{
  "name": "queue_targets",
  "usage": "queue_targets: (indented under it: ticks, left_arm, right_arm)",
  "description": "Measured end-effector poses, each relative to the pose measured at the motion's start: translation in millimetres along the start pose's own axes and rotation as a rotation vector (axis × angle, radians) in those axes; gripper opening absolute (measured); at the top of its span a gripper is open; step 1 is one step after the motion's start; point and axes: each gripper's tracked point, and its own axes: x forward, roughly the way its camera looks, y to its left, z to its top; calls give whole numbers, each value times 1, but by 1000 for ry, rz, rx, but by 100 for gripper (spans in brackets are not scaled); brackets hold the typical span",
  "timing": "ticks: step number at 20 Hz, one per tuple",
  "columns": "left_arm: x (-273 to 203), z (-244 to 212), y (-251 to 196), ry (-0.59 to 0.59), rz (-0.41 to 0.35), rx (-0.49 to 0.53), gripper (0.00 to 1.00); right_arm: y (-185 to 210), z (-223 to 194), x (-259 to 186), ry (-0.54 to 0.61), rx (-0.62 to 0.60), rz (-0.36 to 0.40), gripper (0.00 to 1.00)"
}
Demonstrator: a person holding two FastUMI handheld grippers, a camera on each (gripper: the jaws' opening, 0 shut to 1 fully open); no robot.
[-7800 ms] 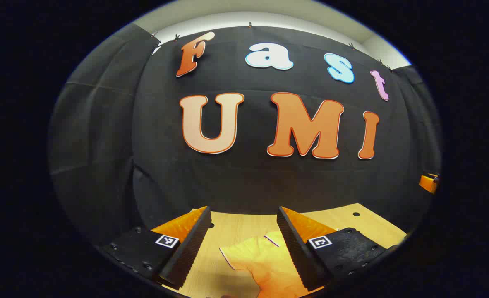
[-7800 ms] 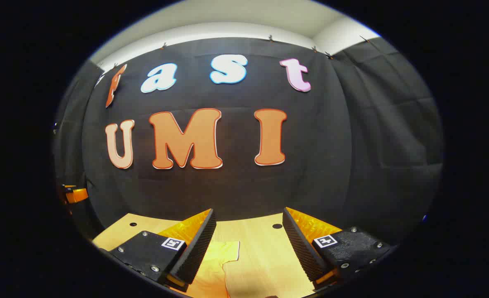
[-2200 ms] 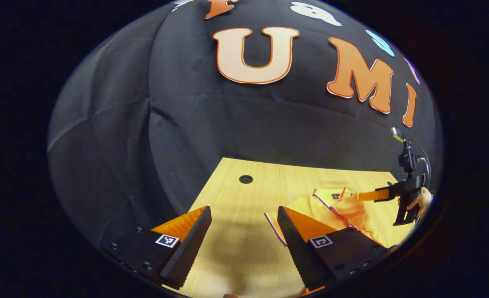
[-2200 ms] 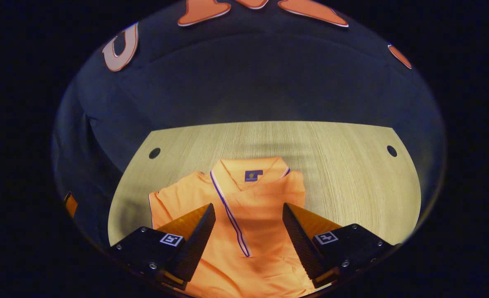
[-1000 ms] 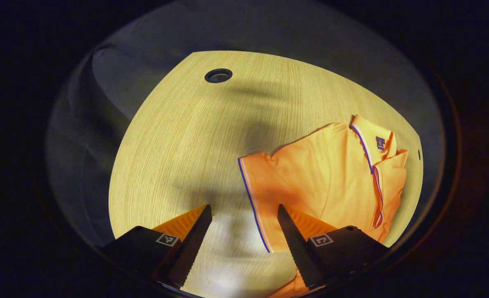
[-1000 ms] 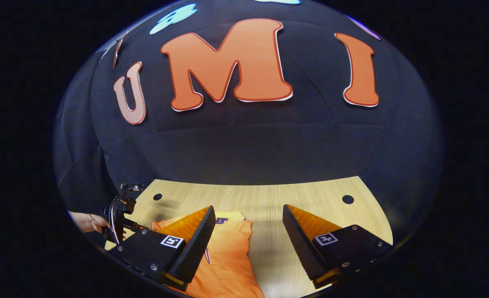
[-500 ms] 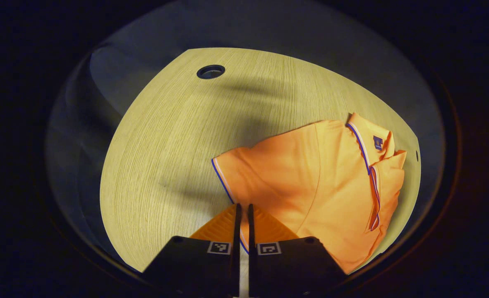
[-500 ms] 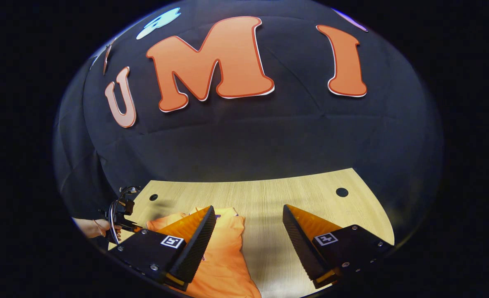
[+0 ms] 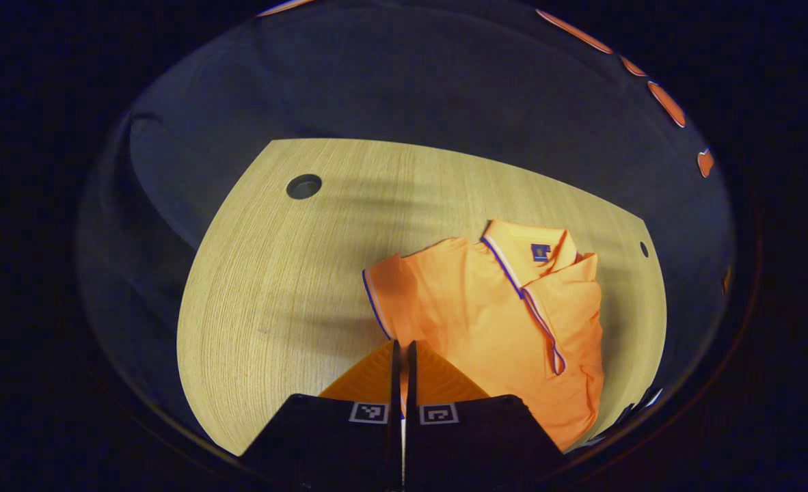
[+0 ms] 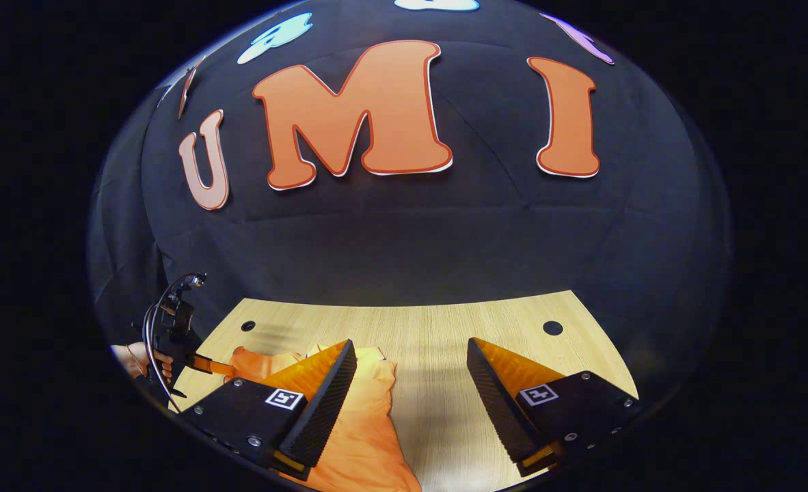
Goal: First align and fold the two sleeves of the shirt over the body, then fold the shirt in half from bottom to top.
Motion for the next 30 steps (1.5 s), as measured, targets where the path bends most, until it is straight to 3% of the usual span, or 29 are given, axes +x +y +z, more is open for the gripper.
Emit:
queue_targets:
  ticks: [5,10,15,20,22,24,25,27,30]
  left_arm:
    - [-21,10,-71,-23,-97,66,2]
    - [-6,-1,-146,28,-177,132,2]
    - [17,-17,-191,86,-200,191,2]
    - [48,-34,-212,144,-189,168,2]
    - [61,-47,-228,175,-236,148,5]
    - [58,-50,-233,175,-259,134,17]
    - [58,-50,-234,174,-269,125,33]
    - [49,-59,-230,192,-288,114,100]
    - [27,-65,-207,193,-263,69,96]
  right_arm:
    - [-11,3,-10,-18,3,-13,99]
    - [-33,-5,-17,-2,23,-41,99]
    - [-55,-18,-18,27,44,-67,99]
    - [-71,-29,-19,61,48,-87,99]
    - [-75,-35,-19,78,49,-90,99]
    - [-76,-39,-19,89,50,-91,99]
    - [-75,-41,-19,96,51,-91,99]
    - [-67,-44,-18,107,52,-76,99]
    - [-52,-48,-19,118,57,-48,99]
